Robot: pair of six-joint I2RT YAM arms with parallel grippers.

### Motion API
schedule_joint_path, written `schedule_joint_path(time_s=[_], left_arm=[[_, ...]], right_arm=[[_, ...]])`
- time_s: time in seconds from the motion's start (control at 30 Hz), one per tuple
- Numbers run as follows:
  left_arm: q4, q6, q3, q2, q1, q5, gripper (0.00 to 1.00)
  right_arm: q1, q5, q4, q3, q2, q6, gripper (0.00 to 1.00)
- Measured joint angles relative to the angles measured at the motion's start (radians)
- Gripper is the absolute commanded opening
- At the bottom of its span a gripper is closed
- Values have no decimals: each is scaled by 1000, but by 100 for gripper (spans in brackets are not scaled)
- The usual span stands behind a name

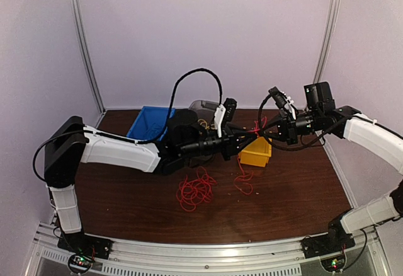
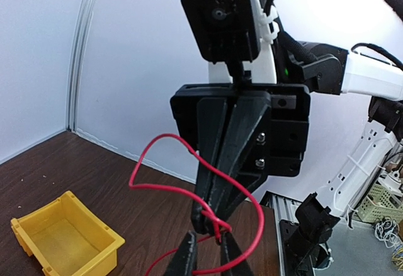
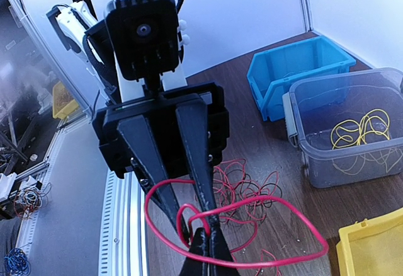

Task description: Untangle the cables

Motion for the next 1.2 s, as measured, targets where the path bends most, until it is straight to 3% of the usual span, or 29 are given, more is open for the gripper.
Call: schedule_joint_path(time_s=[0.13,0.37,0.8,1.07,1.2], left_arm=[[2,-1,0,0,-2,2,0],[28,-52,-23,0,-8,-73,0],[238,-367,-280,9,-3,-321,0],[391,-359,-276,34,2,-258,33],[371,-283,-192,34,0,-212,38]], right_arm=[[0,0,0,0,0,1,0],[-20,-1,45,-14,-10,40,0],[-112,-23,255,-55,-17,263,0],[-112,-27,281,-82,-23,288,0],[-112,-35,281,-83,-24,288,0]])
